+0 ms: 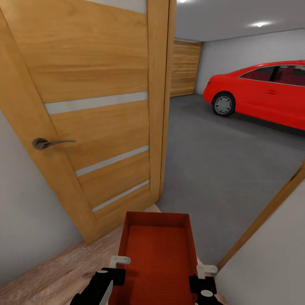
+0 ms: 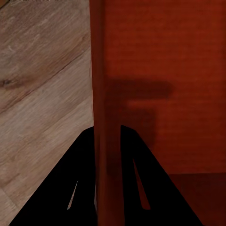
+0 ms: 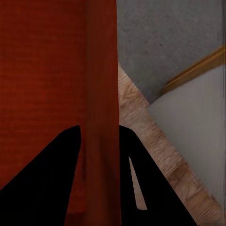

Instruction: Move the two storage containers from the living room to the garage. In the garage, place one container on the floor and stack the other container on top of it (either order is fine).

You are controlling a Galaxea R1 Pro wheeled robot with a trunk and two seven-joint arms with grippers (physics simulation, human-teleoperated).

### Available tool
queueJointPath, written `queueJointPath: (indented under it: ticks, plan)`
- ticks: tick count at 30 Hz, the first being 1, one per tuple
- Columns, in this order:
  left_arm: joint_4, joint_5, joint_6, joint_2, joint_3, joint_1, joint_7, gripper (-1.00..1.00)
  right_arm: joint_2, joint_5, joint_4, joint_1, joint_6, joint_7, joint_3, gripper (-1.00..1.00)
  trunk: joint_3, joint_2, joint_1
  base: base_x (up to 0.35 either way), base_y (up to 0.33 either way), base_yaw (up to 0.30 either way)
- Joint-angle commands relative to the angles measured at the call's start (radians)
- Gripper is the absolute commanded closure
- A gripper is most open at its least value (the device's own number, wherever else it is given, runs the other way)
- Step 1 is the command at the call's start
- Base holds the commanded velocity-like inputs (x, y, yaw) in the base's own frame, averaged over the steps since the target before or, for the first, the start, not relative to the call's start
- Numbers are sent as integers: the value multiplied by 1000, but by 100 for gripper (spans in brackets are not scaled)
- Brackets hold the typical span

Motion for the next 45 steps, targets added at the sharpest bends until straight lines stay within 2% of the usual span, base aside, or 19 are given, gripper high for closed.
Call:
queueJointPath:
  ticks: [1,11,29,45]
  plan:
    - [6,-12,4,-1,-11,1,5,100,-1,-8,-35,-2,0,-7,2,100,-1,-1,0,0,0,-219]
    - [7,-10,4,-1,-12,1,5,100,-2,-8,-35,-2,-1,-7,2,100,-1,-1,0,23,23,-174]
    - [8,-9,6,-1,-12,1,5,100,-3,-7,-35,-2,-1,-7,2,100,-1,-1,0,182,252,-13]
    - [7,-12,5,-1,-11,1,5,100,-2,-6,-35,-2,0,-6,4,100,-1,-1,0,137,130,-254]
